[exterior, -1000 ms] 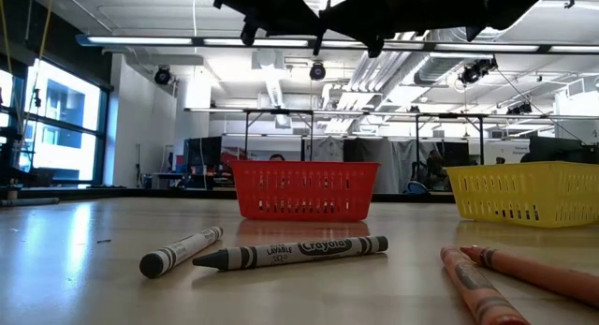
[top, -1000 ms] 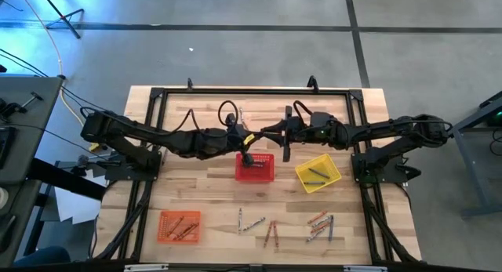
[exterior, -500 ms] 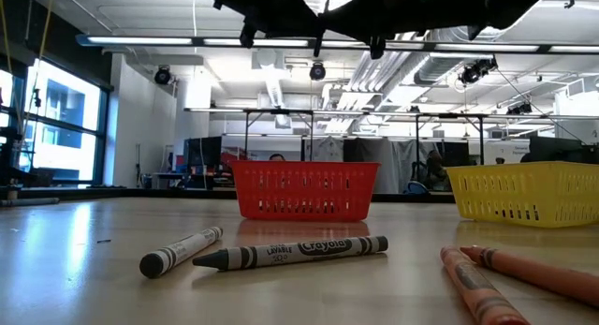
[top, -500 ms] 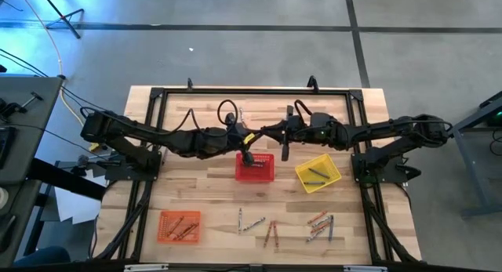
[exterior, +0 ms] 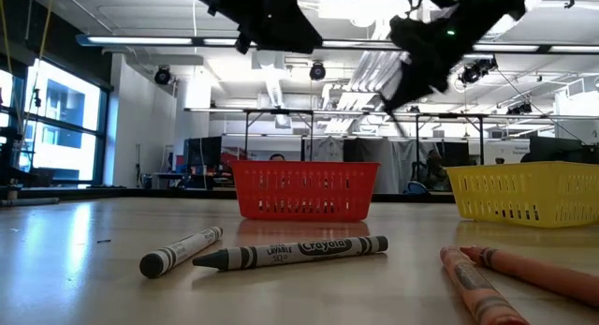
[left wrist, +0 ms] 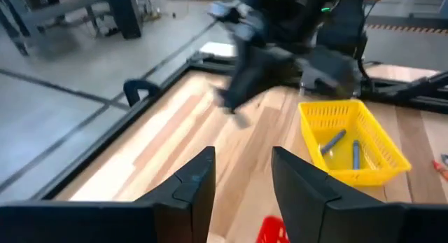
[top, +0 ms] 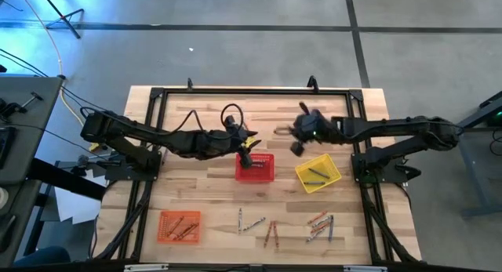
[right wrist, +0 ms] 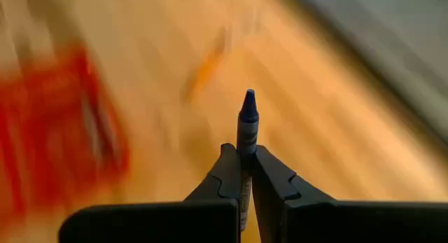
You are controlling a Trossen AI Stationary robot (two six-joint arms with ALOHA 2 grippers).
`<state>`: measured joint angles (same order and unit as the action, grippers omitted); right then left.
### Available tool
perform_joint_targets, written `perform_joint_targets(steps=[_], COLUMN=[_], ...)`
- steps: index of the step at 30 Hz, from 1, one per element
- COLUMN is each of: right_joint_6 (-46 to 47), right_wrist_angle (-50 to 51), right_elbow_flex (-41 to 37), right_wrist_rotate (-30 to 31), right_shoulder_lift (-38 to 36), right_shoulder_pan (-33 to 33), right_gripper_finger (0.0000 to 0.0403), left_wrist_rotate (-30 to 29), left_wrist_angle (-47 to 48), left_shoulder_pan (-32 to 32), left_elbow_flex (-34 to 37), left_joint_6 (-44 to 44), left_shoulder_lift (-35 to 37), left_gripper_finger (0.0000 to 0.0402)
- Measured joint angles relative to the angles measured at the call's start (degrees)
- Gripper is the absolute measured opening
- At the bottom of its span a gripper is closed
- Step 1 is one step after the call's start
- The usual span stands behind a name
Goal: Sort crayons
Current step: Put the blue crayon into the yellow bin
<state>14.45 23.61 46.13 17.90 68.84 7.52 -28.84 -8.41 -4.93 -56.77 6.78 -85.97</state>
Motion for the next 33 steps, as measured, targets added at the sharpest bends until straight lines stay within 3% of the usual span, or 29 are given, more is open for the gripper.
perform_joint_targets(steps=[4, 8, 15, 26, 33], right_joint_6=[9.05, 14.56, 17.24, 21.79, 23.23], right_wrist_angle=[15.11, 21.50, 22.94, 30.19, 30.67], right_elbow_flex=[0.00, 0.00, 0.00, 0.00, 0.00], right_wrist_rotate=[-1.93, -2.02, -3.91, -18.21, -20.02], right_shoulder_lift=[0.05, 0.16, 0.16, 0.16, 0.16], right_shoulder_pan=[-3.35, -6.62, -10.43, -13.75, -14.41], right_gripper_finger=[0.0001, 0.0000, 0.0000, 0.0000, 0.0017], left_wrist_rotate=[-0.01, -0.02, -0.02, -0.04, -0.04], left_wrist_angle=[1.66, 1.61, 1.66, 2.34, 2.54], left_shoulder_pan=[0.01, 0.04, 0.04, 0.04, 0.04], left_elbow_flex=[0.02, 0.02, 0.02, 0.02, 0.02], left_joint_6=[2.13, 2.61, 3.65, 3.62, 3.61], left_shoulder_lift=[0.00, 0.00, 0.00, 0.00, 0.00], left_gripper_finger=[0.0129, 0.0129, 0.0129, 0.0129, 0.0129])
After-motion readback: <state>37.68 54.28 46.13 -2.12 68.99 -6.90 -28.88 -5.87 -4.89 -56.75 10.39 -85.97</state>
